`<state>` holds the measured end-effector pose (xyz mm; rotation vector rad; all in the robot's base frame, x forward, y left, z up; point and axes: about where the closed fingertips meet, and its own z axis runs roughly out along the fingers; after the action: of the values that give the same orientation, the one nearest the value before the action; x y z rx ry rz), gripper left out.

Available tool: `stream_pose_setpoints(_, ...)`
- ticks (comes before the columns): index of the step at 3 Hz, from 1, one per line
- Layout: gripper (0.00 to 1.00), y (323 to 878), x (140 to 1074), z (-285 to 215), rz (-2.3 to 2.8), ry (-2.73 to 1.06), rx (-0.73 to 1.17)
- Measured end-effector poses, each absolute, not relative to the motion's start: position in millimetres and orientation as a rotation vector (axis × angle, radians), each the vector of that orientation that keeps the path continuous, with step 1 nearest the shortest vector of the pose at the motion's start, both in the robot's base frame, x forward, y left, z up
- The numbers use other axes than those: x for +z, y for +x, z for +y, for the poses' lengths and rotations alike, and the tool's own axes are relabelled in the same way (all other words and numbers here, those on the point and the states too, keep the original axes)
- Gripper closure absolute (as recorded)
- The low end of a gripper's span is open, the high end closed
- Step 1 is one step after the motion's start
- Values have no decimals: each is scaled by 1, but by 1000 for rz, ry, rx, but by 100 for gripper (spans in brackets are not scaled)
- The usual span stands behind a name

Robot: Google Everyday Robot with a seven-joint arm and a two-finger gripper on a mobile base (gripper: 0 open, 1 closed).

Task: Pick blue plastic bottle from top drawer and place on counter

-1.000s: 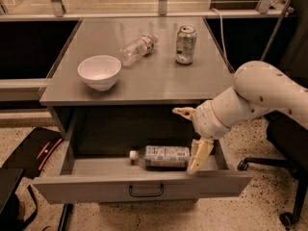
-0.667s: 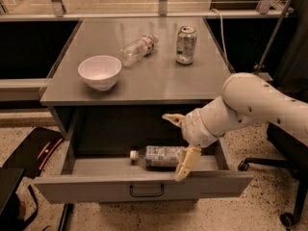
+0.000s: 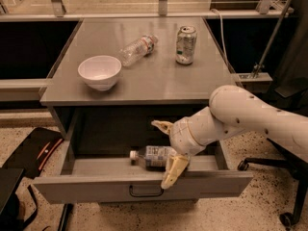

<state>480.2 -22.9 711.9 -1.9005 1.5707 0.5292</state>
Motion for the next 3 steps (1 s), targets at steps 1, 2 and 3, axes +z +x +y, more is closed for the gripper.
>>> stream_pose_setpoints(1,0,504,730,-37,1579,-1866,468)
stream_pose_setpoints(2,0,544,750,-59,1553,-1837,451)
stream_pose_setpoints(3,0,551,758,-64,1546,-1824,436)
